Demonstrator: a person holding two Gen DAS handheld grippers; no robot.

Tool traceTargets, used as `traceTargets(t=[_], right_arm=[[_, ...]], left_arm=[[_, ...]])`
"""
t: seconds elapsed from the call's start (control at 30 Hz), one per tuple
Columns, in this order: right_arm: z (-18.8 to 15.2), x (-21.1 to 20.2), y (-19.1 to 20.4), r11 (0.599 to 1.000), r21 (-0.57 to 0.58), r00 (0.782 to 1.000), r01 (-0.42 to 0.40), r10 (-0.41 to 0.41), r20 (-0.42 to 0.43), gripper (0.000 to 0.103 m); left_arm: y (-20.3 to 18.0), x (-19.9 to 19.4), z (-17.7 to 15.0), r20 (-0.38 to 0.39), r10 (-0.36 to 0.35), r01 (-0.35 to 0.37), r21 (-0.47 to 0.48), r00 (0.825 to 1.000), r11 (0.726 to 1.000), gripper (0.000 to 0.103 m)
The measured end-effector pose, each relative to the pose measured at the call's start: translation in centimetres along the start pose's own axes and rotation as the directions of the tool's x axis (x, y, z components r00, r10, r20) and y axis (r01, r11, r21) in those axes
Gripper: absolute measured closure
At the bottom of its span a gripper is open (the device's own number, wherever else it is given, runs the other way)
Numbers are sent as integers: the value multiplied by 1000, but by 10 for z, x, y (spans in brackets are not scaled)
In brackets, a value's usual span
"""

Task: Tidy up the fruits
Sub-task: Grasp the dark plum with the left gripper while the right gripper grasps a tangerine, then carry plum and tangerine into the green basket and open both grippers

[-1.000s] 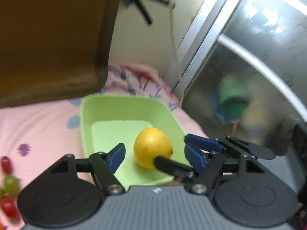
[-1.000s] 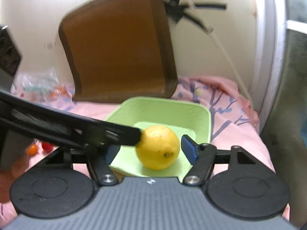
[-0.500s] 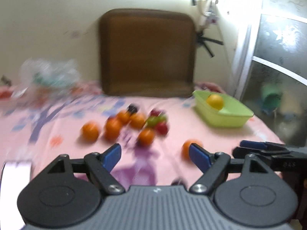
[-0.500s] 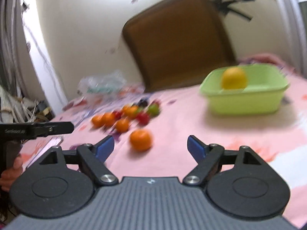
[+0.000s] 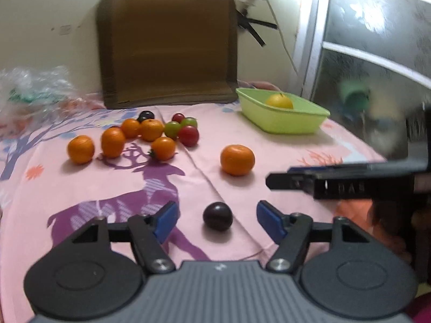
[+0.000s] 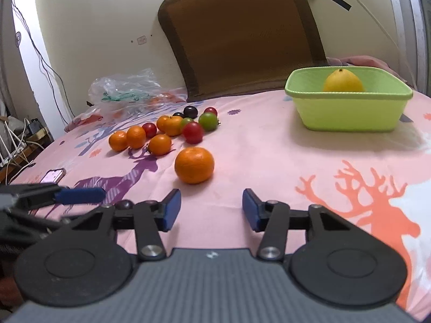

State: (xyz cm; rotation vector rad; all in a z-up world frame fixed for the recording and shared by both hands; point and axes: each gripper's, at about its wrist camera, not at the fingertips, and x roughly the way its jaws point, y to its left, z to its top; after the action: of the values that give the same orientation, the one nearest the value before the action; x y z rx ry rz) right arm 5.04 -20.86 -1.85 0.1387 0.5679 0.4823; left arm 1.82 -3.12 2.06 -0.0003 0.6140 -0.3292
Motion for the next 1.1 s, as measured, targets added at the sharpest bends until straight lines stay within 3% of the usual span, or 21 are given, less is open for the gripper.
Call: traceTargets(t=[0.1, 0.23, 0.3, 0.33, 0.4, 0.43, 0.57, 0.8, 1.0, 1.1], right_arm=[[9, 7, 2, 1000, -22, 1000, -4, 4, 1, 49], [19, 23, 10, 998, -55, 1000, -23, 23, -10, 49], [22, 32, 15, 997, -77, 999, -24, 23, -23, 49], [22, 39, 17, 996, -92, 999, -20, 16, -38, 49], [22, 49, 20, 994, -107, 998, -22, 15, -67, 53], [20, 49, 21, 992, -125, 999, -11, 5, -52, 60], [19, 35, 15, 992, -125, 999, 7, -11, -33, 60], [4, -17, -32, 983, -63, 985, 171, -169, 43, 60], [-8, -40, -45, 968, -100, 973, 230, -226, 55, 60], [-10, -36, -46, 965, -126, 973, 229, -225, 46, 58]], left_arm=[[-5, 6, -5, -18, 14, -13, 27, 1000, 1000, 53], [-10, 7, -10, -22, 35, -34, 47, 999, 998, 55], [-9, 7, -12, -19, 45, -44, 42, 999, 998, 64], [-8, 7, -12, -16, 46, -45, 38, 999, 998, 77], [-3, 7, -11, -13, 28, -27, 27, 1000, 999, 77], [-1, 7, -10, -13, 23, -22, 26, 1000, 999, 77], [2, 8, -2, -8, -24, 24, -10, 1000, 1000, 77], [-28, 33, 32, 29, -90, 88, 56, 996, 995, 77], [-60, 79, 36, -35, -102, 105, 94, 994, 990, 77], [-71, 81, 31, -25, -63, 66, 143, 998, 988, 74]])
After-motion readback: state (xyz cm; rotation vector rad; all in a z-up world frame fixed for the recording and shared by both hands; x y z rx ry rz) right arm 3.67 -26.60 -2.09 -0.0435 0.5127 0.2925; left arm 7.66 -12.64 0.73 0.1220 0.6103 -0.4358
